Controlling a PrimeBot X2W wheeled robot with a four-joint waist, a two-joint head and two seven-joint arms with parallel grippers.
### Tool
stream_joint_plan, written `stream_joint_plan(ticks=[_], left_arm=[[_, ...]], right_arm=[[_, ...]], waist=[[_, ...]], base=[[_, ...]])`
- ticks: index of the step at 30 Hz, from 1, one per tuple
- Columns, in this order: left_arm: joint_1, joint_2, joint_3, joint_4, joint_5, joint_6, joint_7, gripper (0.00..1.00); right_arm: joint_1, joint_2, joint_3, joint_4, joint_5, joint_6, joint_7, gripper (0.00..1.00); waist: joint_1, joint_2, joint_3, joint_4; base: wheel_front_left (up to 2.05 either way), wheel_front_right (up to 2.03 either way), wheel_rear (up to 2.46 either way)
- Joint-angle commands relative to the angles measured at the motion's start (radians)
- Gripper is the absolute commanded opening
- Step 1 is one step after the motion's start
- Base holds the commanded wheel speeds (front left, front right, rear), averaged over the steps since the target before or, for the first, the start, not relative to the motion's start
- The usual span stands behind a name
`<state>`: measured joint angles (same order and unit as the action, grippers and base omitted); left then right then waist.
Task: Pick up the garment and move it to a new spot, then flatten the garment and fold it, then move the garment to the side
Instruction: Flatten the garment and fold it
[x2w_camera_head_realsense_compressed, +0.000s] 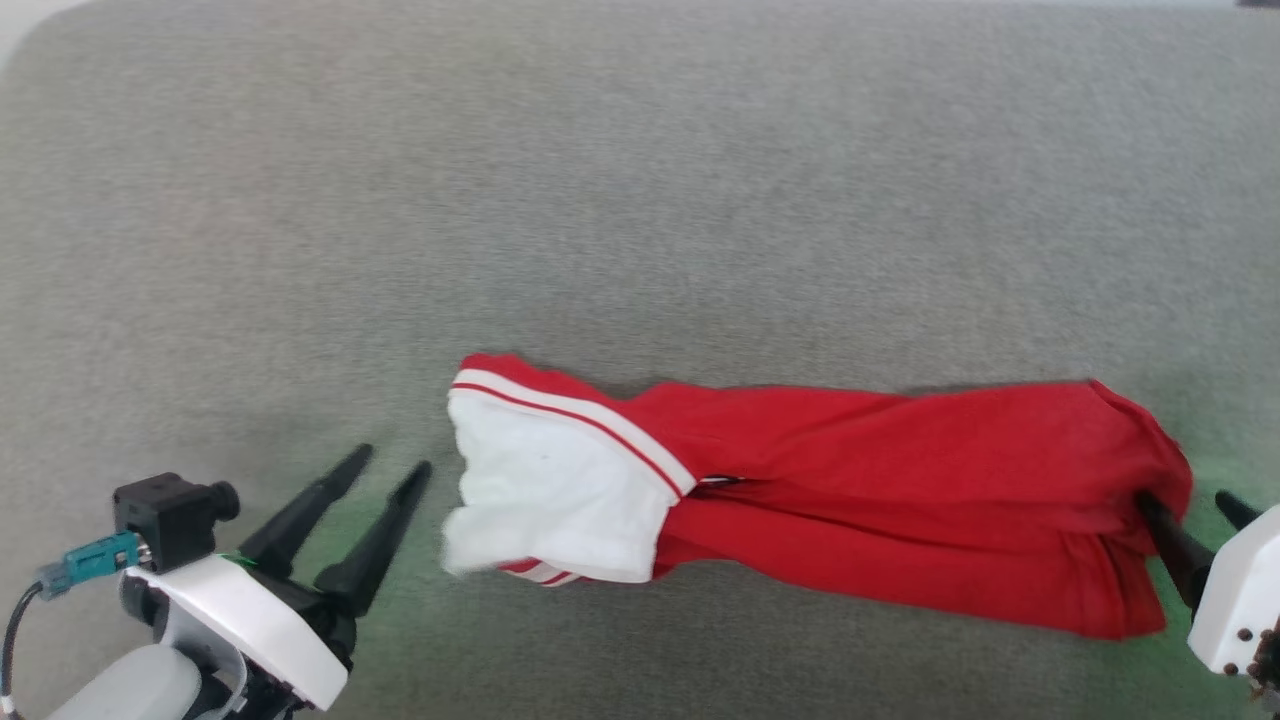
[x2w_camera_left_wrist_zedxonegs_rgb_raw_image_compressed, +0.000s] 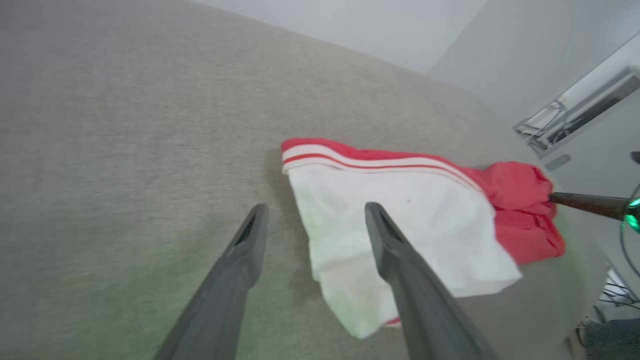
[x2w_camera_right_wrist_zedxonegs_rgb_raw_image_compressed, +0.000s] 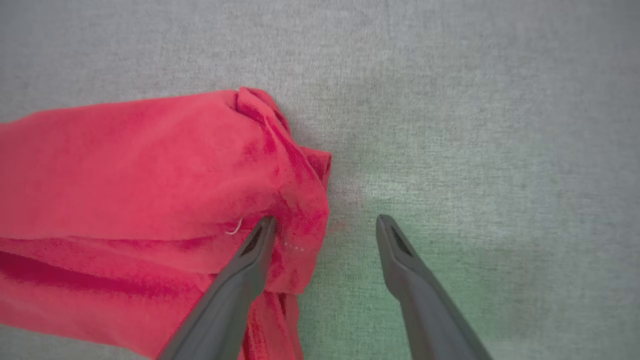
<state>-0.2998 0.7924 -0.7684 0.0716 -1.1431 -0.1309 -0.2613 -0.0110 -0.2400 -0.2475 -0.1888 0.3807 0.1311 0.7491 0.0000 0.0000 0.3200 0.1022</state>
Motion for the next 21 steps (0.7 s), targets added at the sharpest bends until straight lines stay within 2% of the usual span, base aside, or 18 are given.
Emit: stream_joint_plan(ticks=[1,3,8,15,16,17,18,19,20,21], left_arm=[[0.025,-0.03,0.044,0.032,0.054,0.001,-0.005,1.0],[0.051,-0.095,0.105,0.055,0.089,0.001,-0.005,1.0],[0.104,-0.208,0.243,0.094,0.24,0.001,-0.005,1.0],[0.154,-0.317,0.399,0.071,0.477,0.001,-0.005,1.0],[0.161,-0.328,0.416,0.065,0.503,0.001,-0.005,1.0],[0.167,-0.336,0.428,0.059,0.529,0.001,-0.005,1.0],[0.169,-0.343,0.438,0.052,0.551,0.001,-0.005,1.0],[0.169,-0.343,0.438,0.052,0.551,0.001,-0.005,1.0],[0.177,-0.352,0.449,0.045,0.564,0.001,-0.005,1.0],[0.183,-0.357,0.459,0.041,0.577,0.001,-0.005,1.0]], right_arm=[[-0.008,-0.006,-0.002,0.023,0.01,-0.001,0.02,1.0],[-0.018,-0.009,-0.006,0.056,0.018,-0.001,0.042,1.0],[-0.035,-0.01,-0.009,0.139,0.025,-0.001,0.096,1.0],[-0.052,0.019,-0.02,0.216,0.008,-0.001,0.159,1.0],[-0.052,0.025,-0.024,0.223,0.002,-0.001,0.167,0.82],[-0.056,0.03,-0.029,0.227,-0.003,-0.001,0.172,0.41],[-0.06,0.033,-0.032,0.228,-0.009,-0.001,0.176,0.16],[-0.06,0.033,-0.032,0.228,-0.009,-0.001,0.176,0.16],[-0.065,0.04,-0.043,0.232,-0.014,-0.001,0.177,0.0],[-0.069,0.044,-0.051,0.235,-0.019,-0.001,0.177,0.0]], waist=[[0.0,0.0,-0.023,0.034],[0.0,0.0,-0.034,0.056],[0.0,0.0,-0.051,0.106],[0.0,0.0,-0.051,0.15],[0.0,0.0,-0.051,0.152],[0.0,0.0,-0.05,0.154],[0.0,0.0,-0.049,0.155],[0.0,0.0,-0.049,0.155],[0.0,0.0,-0.047,0.155],[0.0,0.0,-0.047,0.154]], base=[[0.0,0.0,0.0],[0.0,0.0,0.0],[0.0,0.0,0.0],[0.0,0.0,0.0],[0.0,0.0,0.0],[0.0,0.0,0.0],[0.0,0.0,0.0],[0.0,0.0,0.0],[0.0,0.0,0.0],[0.0,0.0,0.0]])
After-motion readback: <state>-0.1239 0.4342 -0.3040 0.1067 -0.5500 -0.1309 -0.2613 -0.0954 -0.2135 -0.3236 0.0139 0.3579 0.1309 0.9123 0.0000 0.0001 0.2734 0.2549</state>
